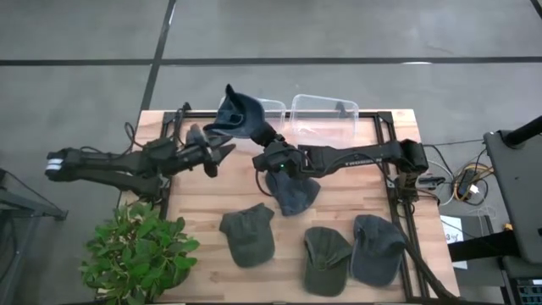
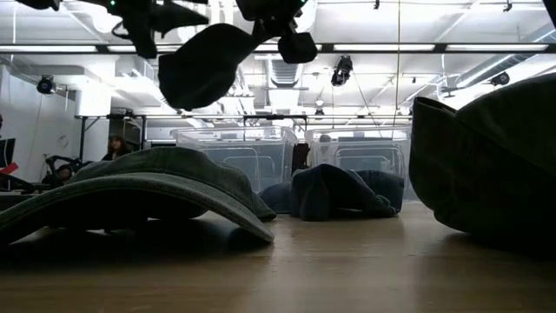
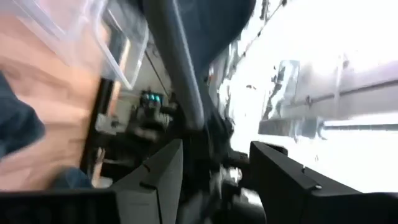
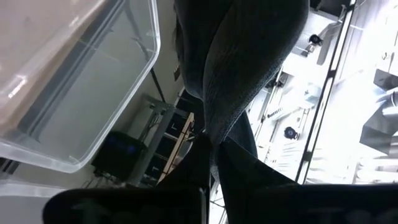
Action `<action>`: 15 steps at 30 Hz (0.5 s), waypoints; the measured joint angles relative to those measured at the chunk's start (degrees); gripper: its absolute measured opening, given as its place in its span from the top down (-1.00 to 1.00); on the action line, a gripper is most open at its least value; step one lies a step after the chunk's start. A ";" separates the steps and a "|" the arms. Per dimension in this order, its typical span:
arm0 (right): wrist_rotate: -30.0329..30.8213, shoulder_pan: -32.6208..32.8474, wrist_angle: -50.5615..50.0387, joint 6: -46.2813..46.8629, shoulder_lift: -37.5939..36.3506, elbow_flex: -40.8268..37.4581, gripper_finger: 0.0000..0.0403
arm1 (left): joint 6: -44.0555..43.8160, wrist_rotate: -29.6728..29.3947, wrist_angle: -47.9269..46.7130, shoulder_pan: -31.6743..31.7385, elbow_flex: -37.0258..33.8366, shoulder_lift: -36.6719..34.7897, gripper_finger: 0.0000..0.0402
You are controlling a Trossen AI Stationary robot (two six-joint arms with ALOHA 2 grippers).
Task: Pick & Place hat
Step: Put the top left blue cap into the left transparent bin
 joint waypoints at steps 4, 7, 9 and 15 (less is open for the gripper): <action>0.00 1.23 0.05 1.58 0.00 0.00 0.94 | -0.54 -0.43 -0.72 0.02 -0.38 0.13 0.11; -0.01 2.32 0.05 1.77 0.00 0.00 0.94 | -1.97 -0.64 -0.15 0.01 -0.75 0.07 0.11; 0.00 2.93 0.00 2.23 0.00 0.00 0.94 | -1.86 -0.76 -0.47 0.01 -0.83 0.13 0.11; 0.04 3.37 0.10 4.11 0.00 -0.02 0.94 | 0.15 -0.76 -0.44 0.07 -0.77 0.11 0.32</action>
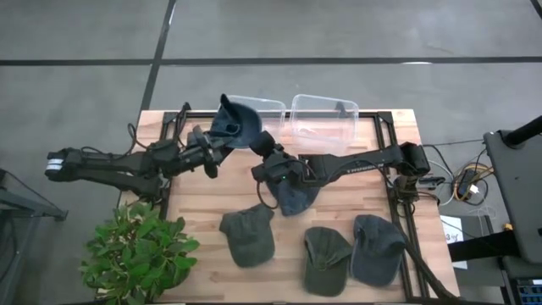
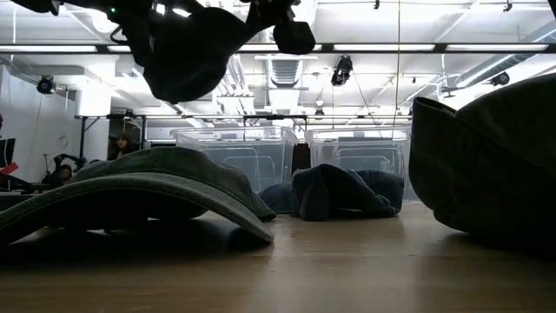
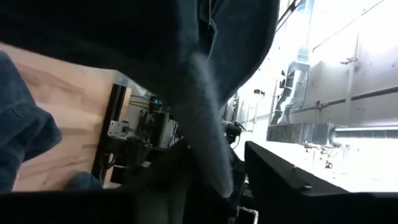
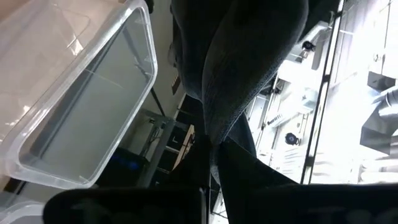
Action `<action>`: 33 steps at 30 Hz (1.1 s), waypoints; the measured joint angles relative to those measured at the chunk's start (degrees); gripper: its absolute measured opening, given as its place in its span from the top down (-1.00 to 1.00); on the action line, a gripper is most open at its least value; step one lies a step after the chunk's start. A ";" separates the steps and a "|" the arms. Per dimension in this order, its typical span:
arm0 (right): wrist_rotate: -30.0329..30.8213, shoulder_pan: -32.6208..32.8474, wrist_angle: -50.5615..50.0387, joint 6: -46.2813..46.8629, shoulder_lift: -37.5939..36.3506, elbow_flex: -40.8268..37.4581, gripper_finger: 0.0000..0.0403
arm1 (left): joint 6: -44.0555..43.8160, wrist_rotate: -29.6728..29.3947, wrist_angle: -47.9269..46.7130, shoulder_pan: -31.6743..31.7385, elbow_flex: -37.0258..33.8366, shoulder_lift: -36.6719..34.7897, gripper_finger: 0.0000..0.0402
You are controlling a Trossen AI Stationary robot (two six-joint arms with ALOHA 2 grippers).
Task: Pick & Place hat
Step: Put the top left blue cap into the left transparent bin
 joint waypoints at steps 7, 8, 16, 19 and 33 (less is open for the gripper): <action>0.88 0.74 0.84 2.51 -0.07 0.00 0.89 | 1.40 0.15 -0.20 0.00 -0.02 0.00 0.93; 1.47 1.01 1.53 2.57 -0.09 0.00 0.87 | 1.89 0.17 -0.13 -0.02 -0.02 0.00 0.93; 3.54 2.00 4.50 10.36 -2.20 -0.01 0.68 | 6.15 -0.85 0.48 0.39 0.42 -2.12 0.97; 4.48 2.26 4.24 13.37 -3.93 -0.09 0.61 | 6.30 -3.73 1.47 0.60 0.44 -4.25 0.97; -1.18 1.14 3.34 73.96 -13.07 -0.02 0.65 | 18.56 -7.07 -0.38 1.75 0.28 -7.74 0.97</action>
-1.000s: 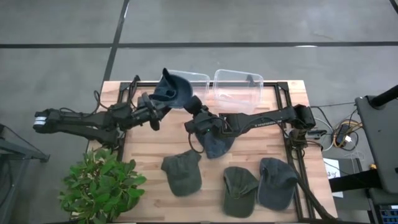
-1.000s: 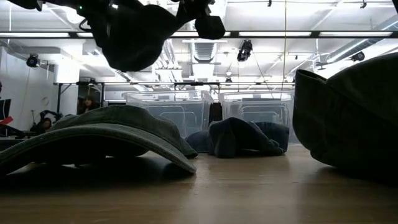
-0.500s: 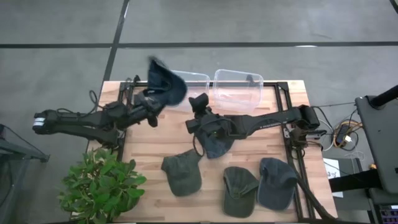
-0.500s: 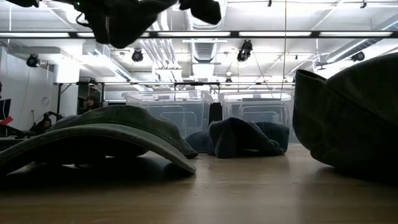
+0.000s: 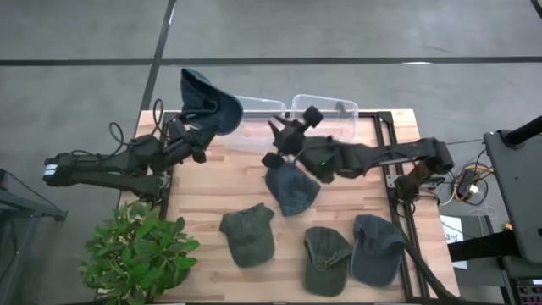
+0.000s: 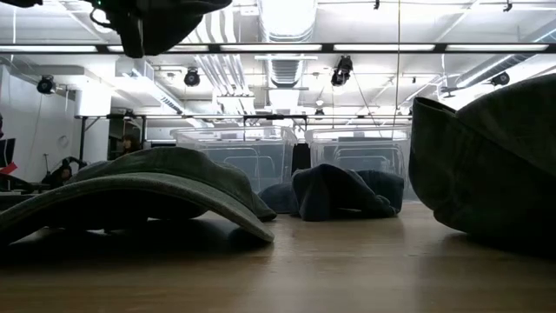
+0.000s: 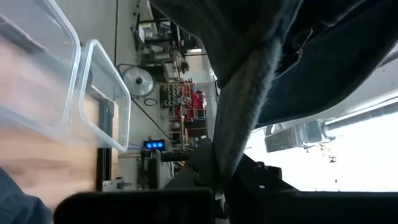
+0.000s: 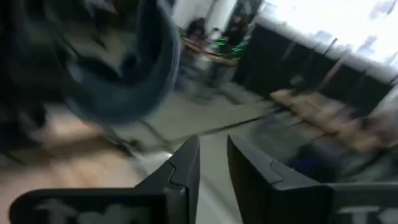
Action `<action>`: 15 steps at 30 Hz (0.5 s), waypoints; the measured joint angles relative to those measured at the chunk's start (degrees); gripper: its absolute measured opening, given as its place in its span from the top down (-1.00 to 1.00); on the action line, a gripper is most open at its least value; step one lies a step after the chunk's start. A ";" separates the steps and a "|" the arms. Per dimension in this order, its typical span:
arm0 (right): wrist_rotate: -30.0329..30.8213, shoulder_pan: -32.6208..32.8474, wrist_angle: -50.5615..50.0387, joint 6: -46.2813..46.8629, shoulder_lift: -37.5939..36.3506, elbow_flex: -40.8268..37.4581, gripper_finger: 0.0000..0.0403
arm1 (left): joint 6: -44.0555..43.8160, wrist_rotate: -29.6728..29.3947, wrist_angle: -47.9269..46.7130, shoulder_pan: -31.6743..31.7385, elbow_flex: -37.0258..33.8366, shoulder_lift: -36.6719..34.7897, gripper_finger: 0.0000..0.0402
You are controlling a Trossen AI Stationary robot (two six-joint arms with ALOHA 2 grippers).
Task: Pick & Place hat
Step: Put the top left blue cap into the left transparent bin
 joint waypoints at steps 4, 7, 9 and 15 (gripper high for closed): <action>-16.06 -3.17 -0.67 23.07 -3.50 -0.04 0.71 | 2.84 -0.04 0.26 0.00 -0.02 0.22 0.97; -27.09 -5.93 -0.88 33.81 -4.21 -0.13 0.74 | 6.15 0.36 1.04 0.00 -0.04 0.26 0.97; -31.39 -7.27 -2.01 38.28 -3.76 -0.35 0.73 | 8.23 0.75 1.56 0.00 -0.04 0.26 0.97; -37.86 -9.28 -1.46 46.15 -0.68 -0.39 0.57 | 13.07 2.48 4.44 0.00 -0.07 0.35 0.97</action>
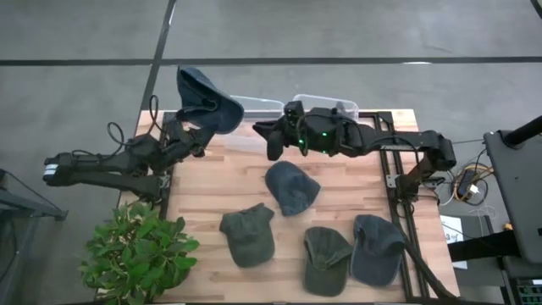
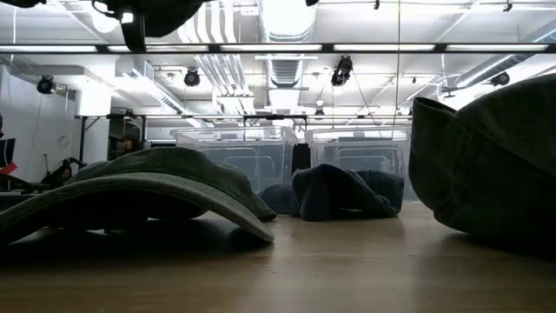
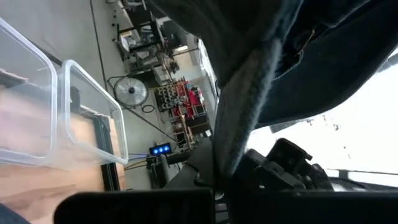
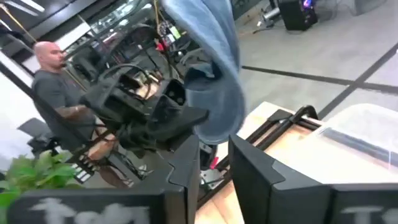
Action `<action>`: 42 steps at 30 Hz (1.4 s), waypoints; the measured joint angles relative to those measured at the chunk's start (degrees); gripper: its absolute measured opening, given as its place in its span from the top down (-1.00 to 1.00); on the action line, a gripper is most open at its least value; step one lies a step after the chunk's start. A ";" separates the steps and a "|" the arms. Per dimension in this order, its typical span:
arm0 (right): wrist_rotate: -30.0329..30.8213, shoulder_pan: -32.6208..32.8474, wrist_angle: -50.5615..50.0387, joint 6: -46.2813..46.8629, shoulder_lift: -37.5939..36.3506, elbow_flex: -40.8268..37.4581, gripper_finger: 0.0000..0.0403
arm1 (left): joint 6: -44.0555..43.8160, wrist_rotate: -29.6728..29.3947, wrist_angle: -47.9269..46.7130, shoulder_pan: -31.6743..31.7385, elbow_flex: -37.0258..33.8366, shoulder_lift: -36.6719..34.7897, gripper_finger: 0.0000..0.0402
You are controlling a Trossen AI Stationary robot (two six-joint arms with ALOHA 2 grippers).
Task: Pick & Place hat
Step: Put the top left blue cap into the left transparent bin
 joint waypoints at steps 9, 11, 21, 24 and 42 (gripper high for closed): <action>3.06 0.03 11.99 -6.94 5.78 0.37 0.20 | -1.53 1.71 0.05 -0.02 -0.02 0.46 0.97; 3.26 -0.02 11.73 -6.90 6.31 0.37 0.13 | -1.99 1.67 -0.02 -0.02 -0.04 0.37 0.97; 10.97 1.55 11.71 -16.17 6.12 0.37 0.01 | -1.58 1.99 0.13 -0.07 0.15 -1.09 0.97; 10.90 2.20 12.32 -20.29 5.95 0.37 0.01 | -0.95 2.00 0.24 -0.07 0.15 -1.74 0.97; 7.93 -0.06 15.94 -17.54 6.30 0.37 0.73 | -2.05 4.32 0.18 -0.02 0.13 1.05 0.97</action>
